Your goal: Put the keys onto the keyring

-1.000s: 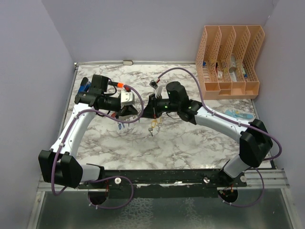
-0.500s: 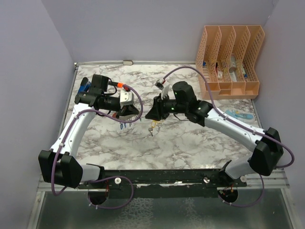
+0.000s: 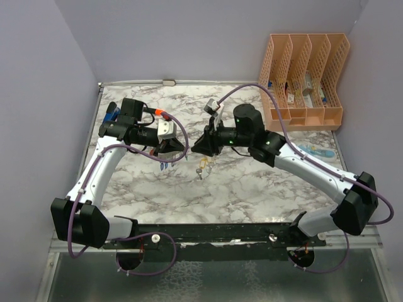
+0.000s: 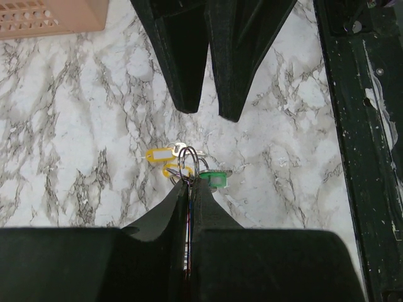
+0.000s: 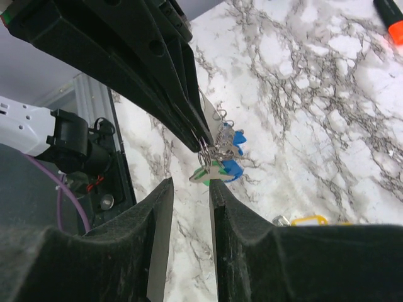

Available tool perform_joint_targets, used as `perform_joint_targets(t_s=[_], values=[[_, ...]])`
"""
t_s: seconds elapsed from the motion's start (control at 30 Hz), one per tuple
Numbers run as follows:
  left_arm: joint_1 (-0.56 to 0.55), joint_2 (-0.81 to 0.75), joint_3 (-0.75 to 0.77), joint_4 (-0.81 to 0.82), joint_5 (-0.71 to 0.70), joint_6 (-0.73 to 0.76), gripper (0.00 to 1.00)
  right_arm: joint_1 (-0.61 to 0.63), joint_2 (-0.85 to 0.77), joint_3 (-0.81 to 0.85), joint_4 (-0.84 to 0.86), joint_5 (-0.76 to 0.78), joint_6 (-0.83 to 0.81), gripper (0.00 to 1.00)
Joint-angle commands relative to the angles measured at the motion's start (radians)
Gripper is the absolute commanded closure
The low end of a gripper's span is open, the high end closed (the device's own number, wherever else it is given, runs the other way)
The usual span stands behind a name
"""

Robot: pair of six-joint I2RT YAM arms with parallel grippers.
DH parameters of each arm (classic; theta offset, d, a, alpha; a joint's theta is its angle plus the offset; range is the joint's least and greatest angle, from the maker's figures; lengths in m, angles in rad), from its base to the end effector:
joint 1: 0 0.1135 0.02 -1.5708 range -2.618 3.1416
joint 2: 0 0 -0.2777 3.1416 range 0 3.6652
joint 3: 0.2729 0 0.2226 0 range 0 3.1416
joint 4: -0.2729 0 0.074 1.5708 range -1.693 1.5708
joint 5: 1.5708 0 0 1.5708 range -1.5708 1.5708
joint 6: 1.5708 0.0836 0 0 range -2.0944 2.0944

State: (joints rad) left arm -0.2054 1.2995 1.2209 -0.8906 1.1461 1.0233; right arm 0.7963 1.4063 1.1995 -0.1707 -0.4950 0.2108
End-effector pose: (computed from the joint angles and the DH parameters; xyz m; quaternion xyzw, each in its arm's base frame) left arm 0.2051 -0.1205 0.3346 0.5939 0.5632 -0.3762 0.4343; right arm 0.2051 0.2664 0.3478 -0.3632 0.7282 0.4404 0.3793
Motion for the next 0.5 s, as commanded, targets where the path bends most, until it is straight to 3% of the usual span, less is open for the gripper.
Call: perform_joint_targets(t_s=[0.0, 0.47], values=[[-0.006, -0.011, 0.007, 0.004, 0.07, 0.011, 1.0, -0.002, 0.042, 0.027, 0.083, -0.067, -0.059, 0.71], [-0.008, -0.023, 0.004, -0.016, 0.073, 0.022, 1.0, -0.002, 0.107, 0.066, 0.115, -0.086, -0.086, 0.72]])
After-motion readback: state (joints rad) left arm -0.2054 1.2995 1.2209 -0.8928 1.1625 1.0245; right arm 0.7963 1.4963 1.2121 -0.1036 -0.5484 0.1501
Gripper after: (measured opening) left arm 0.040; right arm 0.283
